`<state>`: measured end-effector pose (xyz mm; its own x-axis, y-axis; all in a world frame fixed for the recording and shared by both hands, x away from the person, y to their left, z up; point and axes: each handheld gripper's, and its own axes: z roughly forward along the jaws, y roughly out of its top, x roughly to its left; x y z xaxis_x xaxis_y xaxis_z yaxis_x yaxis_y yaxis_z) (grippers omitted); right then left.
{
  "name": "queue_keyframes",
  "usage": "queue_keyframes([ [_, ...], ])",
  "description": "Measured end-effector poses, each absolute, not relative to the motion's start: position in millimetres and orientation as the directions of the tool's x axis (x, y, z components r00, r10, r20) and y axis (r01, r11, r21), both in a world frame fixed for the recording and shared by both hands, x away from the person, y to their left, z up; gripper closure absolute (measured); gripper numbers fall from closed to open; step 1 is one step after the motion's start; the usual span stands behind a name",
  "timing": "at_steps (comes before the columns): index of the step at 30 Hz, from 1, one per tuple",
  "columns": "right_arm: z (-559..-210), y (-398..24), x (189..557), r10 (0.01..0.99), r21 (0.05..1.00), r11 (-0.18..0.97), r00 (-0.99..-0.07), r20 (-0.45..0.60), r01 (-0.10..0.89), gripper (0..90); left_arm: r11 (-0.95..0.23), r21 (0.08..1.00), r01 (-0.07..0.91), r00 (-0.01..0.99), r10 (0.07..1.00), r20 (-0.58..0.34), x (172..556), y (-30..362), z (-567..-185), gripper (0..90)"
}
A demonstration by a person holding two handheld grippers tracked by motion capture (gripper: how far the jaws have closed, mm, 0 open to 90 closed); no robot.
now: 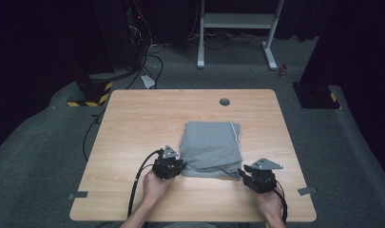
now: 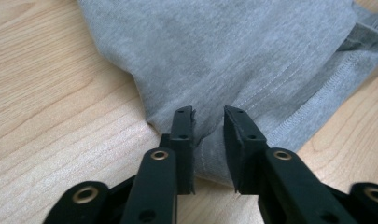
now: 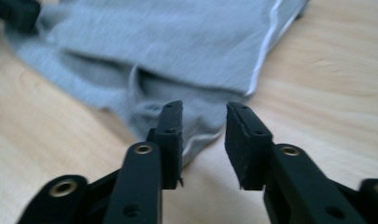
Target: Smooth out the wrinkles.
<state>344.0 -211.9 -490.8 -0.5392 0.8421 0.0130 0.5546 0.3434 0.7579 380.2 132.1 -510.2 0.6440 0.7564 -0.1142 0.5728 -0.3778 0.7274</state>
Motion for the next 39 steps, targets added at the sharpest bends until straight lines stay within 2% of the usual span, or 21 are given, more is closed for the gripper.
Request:
queue_keyframes([
  [4, -485, -216, 355, 0.859, 0.772, 0.309, -0.511, 0.024, 0.556, 61.8, -0.372, 0.742, 0.558, 0.637, 0.765, -0.096, 379, 132, -507, 77.9],
  [8, -488, -215, 375, 0.877, 0.764, 0.266, -0.476, 0.062, 0.588, 57.3, -0.33, 0.766, 0.551, 0.619, 0.778, -0.11, 380, 132, -504, 57.2],
  [10, -491, -214, 385, 0.883, 0.749, 0.245, -0.461, 0.09, 0.615, 56.2, -0.339, 0.752, 0.565, 0.62, 0.776, -0.115, 382, 131, -507, 54.2],
  [12, -499, -210, 397, 0.881, 0.717, 0.251, -0.46, 0.108, 0.65, 71.9, -0.356, 0.741, 0.57, 0.625, 0.773, -0.109, 384, 128, -511, 61.7],
  [13, -499, -210, 397, 0.881, 0.717, 0.251, -0.46, 0.108, 0.65, 71.9, -0.363, 0.736, 0.571, 0.628, 0.771, -0.107, 384, 127, -512, 61.7],
  [14, -501, -207, 399, 0.864, 0.704, 0.281, -0.492, 0.111, 0.652, 89.9, -0.368, 0.724, 0.584, 0.636, 0.762, -0.125, 386, 127, -515, 76.2],
  [15, -500, -206, 399, 0.85, 0.698, 0.297, -0.514, 0.117, 0.652, 90.0, -0.366, 0.724, 0.584, 0.637, 0.759, -0.13, 386, 127, -515, 83.5],
  [16, -500, -206, 399, 0.85, 0.698, 0.297, -0.514, 0.117, 0.652, 90.0, -0.366, 0.724, 0.584, 0.637, 0.759, -0.13, 386, 127, -515, 85.2],
  [19, -478, -202, 377, 0.833, 0.743, 0.314, -0.547, 0.084, 0.591, 90.0, -0.379, 0.729, 0.57, 0.645, 0.756, -0.111, 380, 127, -510, 86.5],
  [24, -469, -214, 360, 0.841, 0.776, 0.279, -0.534, 0.087, 0.566, 89.9, -0.358, 0.739, 0.571, 0.642, 0.755, -0.13, 375, 132, -510, 86.4],
  [25, -475, -215, 359, 0.854, 0.767, 0.292, -0.517, 0.06, 0.572, 81.8, -0.353, 0.744, 0.568, 0.64, 0.757, -0.13, 374, 134, -511, 86.0],
  [26, -475, -215, 359, 0.854, 0.767, 0.292, -0.517, 0.06, 0.572, 81.8, -0.353, 0.744, 0.568, 0.64, 0.757, -0.13, 374, 134, -511, 85.8],
  [28, -483, -215, 366, 0.867, 0.754, 0.271, -0.492, 0.079, 0.599, 69.2, -0.346, 0.749, 0.565, 0.638, 0.759, -0.131, 374, 133, -512, 85.4],
  [29, -491, -212, 376, 0.875, 0.746, 0.255, -0.474, 0.092, 0.615, 59.9, -0.339, 0.757, 0.559, 0.635, 0.762, -0.127, 374, 133, -513, 81.2],
  [30, -495, -209, 381, 0.882, 0.74, 0.249, -0.462, 0.093, 0.625, 57.2, -0.338, 0.753, 0.564, 0.635, 0.76, -0.135, 376, 133, -513, 73.2],
  [31, -495, -209, 381, 0.882, 0.74, 0.249, -0.462, 0.093, 0.625, 57.2, -0.338, 0.753, 0.564, 0.635, 0.76, -0.135, 376, 133, -513, 66.1],
  [32, -498, -207, 387, 0.884, 0.732, 0.246, -0.457, 0.099, 0.635, 57.4, -0.33, 0.75, 0.573, 0.63, 0.763, -0.145, 378, 133, -514, 66.1],
  [33, -505, -203, 396, 0.885, 0.71, 0.257, -0.455, 0.099, 0.655, 69.7, -0.321, 0.754, 0.572, 0.626, 0.766, -0.149, 381, 133, -516, 61.1],
  [34, -505, -203, 396, 0.885, 0.71, 0.257, -0.455, 0.099, 0.655, 69.7, -0.321, 0.754, 0.572, 0.626, 0.766, -0.149, 381, 133, -516, 62.4],
  [35, -511, -200, 400, 0.879, 0.687, 0.286, -0.469, 0.09, 0.668, 81.8, -0.333, 0.745, 0.577, 0.631, 0.762, -0.148, 383, 134, -518, 67.4],
  [39, -498, -200, 386, 0.866, 0.723, 0.303, -0.496, 0.062, 0.62, 84.0, -0.341, 0.742, 0.577, 0.641, 0.753, -0.153, 380, 135, -520, 83.3],
])
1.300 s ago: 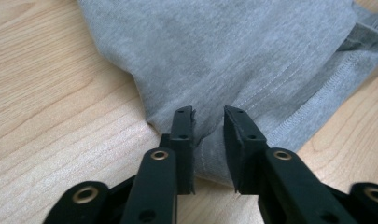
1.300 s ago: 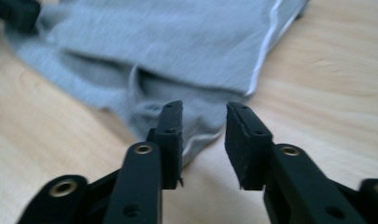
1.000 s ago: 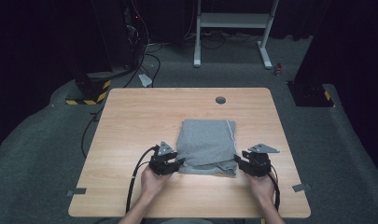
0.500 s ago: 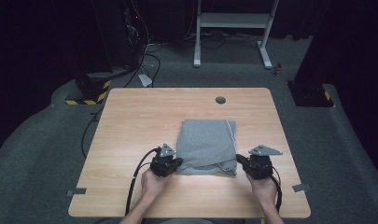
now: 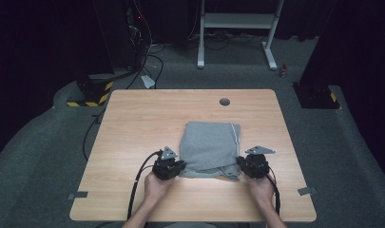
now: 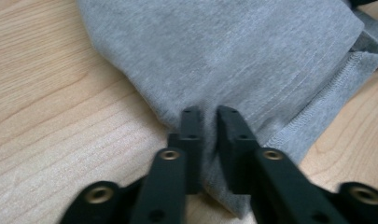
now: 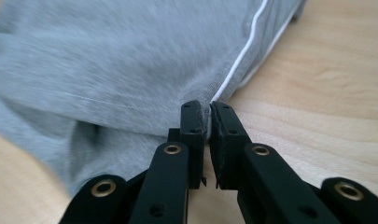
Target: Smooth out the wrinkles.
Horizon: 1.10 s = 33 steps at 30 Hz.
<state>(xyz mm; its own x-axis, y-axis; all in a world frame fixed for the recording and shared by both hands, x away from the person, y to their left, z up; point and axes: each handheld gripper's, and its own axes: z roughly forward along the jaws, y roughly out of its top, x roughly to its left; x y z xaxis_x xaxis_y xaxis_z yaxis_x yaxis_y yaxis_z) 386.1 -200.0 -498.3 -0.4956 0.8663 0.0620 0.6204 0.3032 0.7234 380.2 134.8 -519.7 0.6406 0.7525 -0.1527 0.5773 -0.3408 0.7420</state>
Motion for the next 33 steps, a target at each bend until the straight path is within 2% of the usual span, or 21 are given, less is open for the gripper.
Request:
queue_keyframes([
  [4, -486, -205, 376, 0.864, 0.752, 0.295, -0.5, 0.053, 0.589, 83.8, -0.338, 0.742, 0.579, 0.637, 0.756, -0.152, 380, 137, -520, 84.5],
  [9, -498, -211, 373, 0.877, 0.712, 0.296, -0.477, 0.062, 0.636, 83.9, -0.309, 0.753, 0.581, 0.621, 0.766, -0.165, 375, 144, -522, 84.4],
  [13, -494, -213, 367, 0.876, 0.72, 0.292, -0.477, 0.062, 0.63, 83.7, -0.31, 0.749, 0.585, 0.624, 0.762, -0.172, 370, 149, -520, 83.8],
  [15, -502, -204, 364, 0.858, 0.679, 0.364, -0.512, 0.021, 0.637, 76.7, -0.31, 0.751, 0.583, 0.627, 0.759, -0.174, 368, 152, -518, 81.3],
  [16, -502, -204, 364, 0.858, 0.679, 0.364, -0.512, 0.021, 0.637, 76.7, -0.308, 0.755, 0.578, 0.632, 0.755, -0.176, 367, 153, -516, 81.3],
  [17, -504, -201, 365, 0.854, 0.667, 0.377, -0.521, 0.02, 0.643, 67.8, -0.313, 0.759, 0.571, 0.637, 0.752, -0.169, 367, 154, -514, 77.0],
  [18, -502, -202, 368, 0.862, 0.682, 0.355, -0.507, 0.027, 0.64, 58.7, -0.292, 0.763, 0.576, 0.629, 0.755, -0.186, 371, 156, -509, 65.7],
  [19, -502, -202, 368, 0.862, 0.682, 0.355, -0.507, 0.027, 0.64, 58.7, -0.292, 0.763, 0.576, 0.629, 0.755, -0.186, 371, 156, -509, 61.4],
  [20, -493, -206, 371, 0.872, 0.721, 0.292, -0.484, 0.068, 0.628, 57.2, -0.276, 0.766, 0.58, 0.618, 0.762, -0.194, 377, 155, -502, 58.0],
  [22, -485, -202, 375, 0.87, 0.736, 0.294, -0.489, 0.057, 0.609, 58.1, -0.285, 0.748, 0.599, 0.621, 0.755, -0.21, 387, 148, -497, 54.0],
  [25, -485, -196, 384, 0.866, 0.731, 0.315, -0.499, 0.04, 0.605, 59.5, -0.282, 0.745, 0.605, 0.606, 0.769, -0.201, 397, 141, -495, 52.5],
  [28, -489, -191, 400, 0.873, 0.722, 0.296, -0.483, 0.06, 0.625, 61.9, -0.255, 0.724, 0.641, 0.574, 0.786, -0.231, 412, 133, -498, 51.3],
  [29, -493, -190, 408, 0.876, 0.707, 0.296, -0.477, 0.066, 0.642, 67.0, -0.253, 0.711, 0.656, 0.563, 0.791, -0.238, 416, 131, -500, 52.0],
  [30, -495, -190, 410, 0.876, 0.697, 0.299, -0.478, 0.072, 0.652, 71.5, -0.262, 0.698, 0.667, 0.561, 0.793, -0.238, 420, 130, -502, 54.5],
  [31, -495, -190, 410, 0.876, 0.697, 0.299, -0.478, 0.072, 0.652, 71.5, -0.264, 0.686, 0.678, 0.559, 0.792, -0.247, 424, 130, -505, 54.5],
  [32, -497, -189, 411, 0.872, 0.687, 0.311, -0.484, 0.068, 0.657, 75.4, -0.263, 0.672, 0.692, 0.554, 0.79, -0.262, 426, 130, -507, 59.1],
  [33, -501, -189, 412, 0.866, 0.673, 0.33, -0.495, 0.063, 0.663, 81.3, -0.266, 0.658, 0.704, 0.554, 0.786, -0.274, 428, 130, -510, 74.2],
])
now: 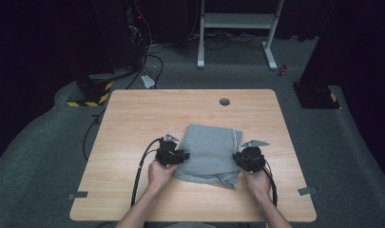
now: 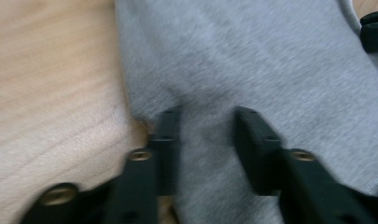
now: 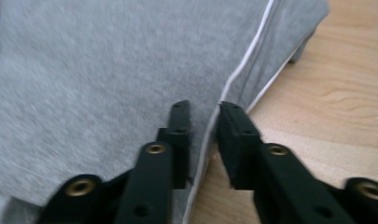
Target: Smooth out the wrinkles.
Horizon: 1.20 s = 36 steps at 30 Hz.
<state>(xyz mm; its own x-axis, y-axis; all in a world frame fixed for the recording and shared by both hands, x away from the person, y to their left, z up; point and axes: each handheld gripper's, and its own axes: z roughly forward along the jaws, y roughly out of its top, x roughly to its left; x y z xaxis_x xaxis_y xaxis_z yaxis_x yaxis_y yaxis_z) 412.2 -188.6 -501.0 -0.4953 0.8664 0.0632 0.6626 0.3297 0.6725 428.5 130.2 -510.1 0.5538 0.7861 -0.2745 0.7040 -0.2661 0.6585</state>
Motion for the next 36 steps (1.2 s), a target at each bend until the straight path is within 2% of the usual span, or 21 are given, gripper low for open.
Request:
queue_keyframes([
  [1, -501, -189, 412, 0.866, 0.673, 0.33, -0.495, 0.063, 0.663, 81.3, -0.275, 0.649, 0.709, 0.558, 0.782, -0.278, 429, 130, -512, 74.2],
  [3, -505, -185, 412, 0.861, 0.669, 0.354, -0.508, 0.041, 0.654, 84.9, -0.312, 0.645, 0.697, 0.581, 0.773, -0.255, 427, 130, -513, 88.8],
  [6, -507, -183, 412, 0.854, 0.667, 0.372, -0.52, 0.028, 0.646, 85.5, -0.337, 0.644, 0.687, 0.597, 0.766, -0.237, 421, 130, -512, 89.6],
  [10, -506, -183, 404, 0.838, 0.668, 0.398, -0.545, 0.014, 0.629, 85.7, -0.337, 0.655, 0.676, 0.613, 0.751, -0.247, 393, 135, -514, 89.8],
  [14, -505, -182, 386, 0.793, 0.661, 0.49, -0.606, -0.066, 0.569, 84.6, -0.327, 0.663, 0.673, 0.62, 0.738, -0.266, 365, 144, -515, 89.3],
  [15, -505, -180, 382, 0.779, 0.656, 0.514, -0.62, -0.089, 0.552, 83.0, -0.325, 0.674, 0.663, 0.622, 0.739, -0.256, 363, 146, -513, 88.0],
  [17, -502, -180, 380, 0.773, 0.662, 0.515, -0.629, -0.083, 0.545, 76.8, -0.295, 0.692, 0.659, 0.599, 0.762, -0.246, 367, 152, -507, 74.9],
  [21, -482, -186, 394, 0.806, 0.727, 0.404, -0.592, 0.005, 0.555, 73.1, -0.198, 0.718, 0.667, 0.531, 0.803, -0.272, 389, 167, -494, 63.9],
  [28, -473, -182, 427, 0.843, 0.739, 0.325, -0.535, 0.056, 0.59, 71.9, -0.16, 0.692, 0.704, 0.457, 0.847, -0.27, 439, 171, -492, 58.8],
  [32, -473, -172, 448, 0.858, 0.728, 0.31, -0.51, 0.061, 0.611, 68.4, -0.133, 0.687, 0.714, 0.438, 0.851, -0.29, 463, 163, -498, 52.6],
  [36, -476, -168, 457, 0.865, 0.728, 0.297, -0.497, 0.068, 0.618, 66.2, -0.115, 0.677, 0.727, 0.438, 0.837, -0.328, 472, 159, -503, 49.0],
])
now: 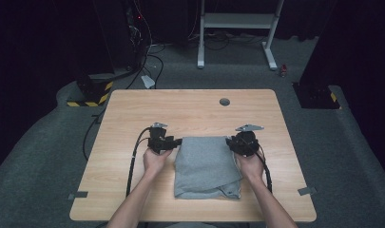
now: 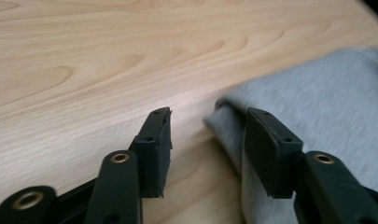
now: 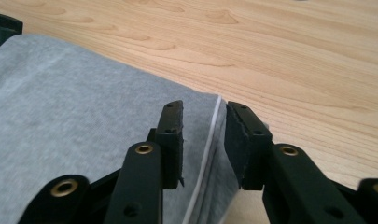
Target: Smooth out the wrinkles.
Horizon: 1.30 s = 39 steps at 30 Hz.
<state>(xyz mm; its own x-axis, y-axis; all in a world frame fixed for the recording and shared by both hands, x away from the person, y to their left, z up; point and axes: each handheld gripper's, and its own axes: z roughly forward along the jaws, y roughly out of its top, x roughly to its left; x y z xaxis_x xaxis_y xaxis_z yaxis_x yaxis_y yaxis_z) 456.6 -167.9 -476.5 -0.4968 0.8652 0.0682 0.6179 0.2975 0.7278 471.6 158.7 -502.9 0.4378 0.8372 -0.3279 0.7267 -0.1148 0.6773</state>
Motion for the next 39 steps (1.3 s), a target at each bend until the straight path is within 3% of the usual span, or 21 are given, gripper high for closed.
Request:
queue_keyframes([
  [4, -484, -163, 467, 0.873, 0.705, 0.3, -0.482, 0.068, 0.643, 65.8, -0.117, 0.671, 0.732, 0.449, 0.824, -0.346, 480, 150, -507, 50.4],
  [6, -487, -164, 473, 0.879, 0.698, 0.287, -0.471, 0.081, 0.657, 69.7, -0.127, 0.657, 0.743, 0.46, 0.809, -0.365, 484, 148, -509, 63.7],
  [7, -487, -164, 473, 0.879, 0.698, 0.287, -0.471, 0.081, 0.657, 74.7, -0.133, 0.655, 0.744, 0.469, 0.802, -0.369, 484, 146, -509, 63.7],
  [8, -487, -164, 474, 0.879, 0.696, 0.29, -0.47, 0.077, 0.657, 79.1, -0.14, 0.655, 0.743, 0.479, 0.794, -0.373, 485, 145, -508, 69.7],
  [9, -486, -165, 474, 0.878, 0.694, 0.297, -0.474, 0.072, 0.655, 83.7, -0.16, 0.662, 0.732, 0.499, 0.788, -0.361, 486, 142, -506, 84.1],
  [14, -481, -172, 470, 0.875, 0.698, 0.312, -0.482, 0.055, 0.645, 85.5, -0.186, 0.685, 0.704, 0.52, 0.793, -0.319, 481, 143, -494, 88.2],
  [19, -473, -177, 464, 0.875, 0.721, 0.324, -0.484, 0.017, 0.612, 86.0, -0.2, 0.685, 0.7, 0.515, 0.807, -0.29, 478, 154, -487, 88.6],
  [25, -485, -184, 471, 0.888, 0.693, 0.335, -0.46, -0.006, 0.638, 84.9, -0.196, 0.674, 0.712, 0.494, 0.822, -0.283, 481, 161, -490, 87.8],
  [27, -481, -181, 466, 0.895, 0.708, 0.333, -0.444, -0.031, 0.623, 72.4, -0.199, 0.706, 0.68, 0.499, 0.83, -0.247, 477, 154, -484, 74.0],
  [30, -475, -183, 458, 0.901, 0.733, 0.325, -0.432, -0.047, 0.598, 71.2, -0.184, 0.738, 0.649, 0.502, 0.832, -0.235, 471, 153, -475, 59.3],
  [33, -470, -182, 442, 0.883, 0.766, 0.315, -0.468, -0.021, 0.561, 71.6, -0.177, 0.788, 0.59, 0.569, 0.783, -0.25, 461, 148, -464, 57.9],
  [35, -478, -172, 432, 0.843, 0.759, 0.339, -0.537, 0.017, 0.556, 72.1, -0.269, 0.78, 0.565, 0.638, 0.742, -0.206, 454, 130, -466, 57.3],
  [39, -493, -167, 433, 0.841, 0.73, 0.361, -0.541, 0.014, 0.58, 71.5, -0.303, 0.739, 0.601, 0.636, 0.742, -0.213, 457, 117, -484, 56.6],
])
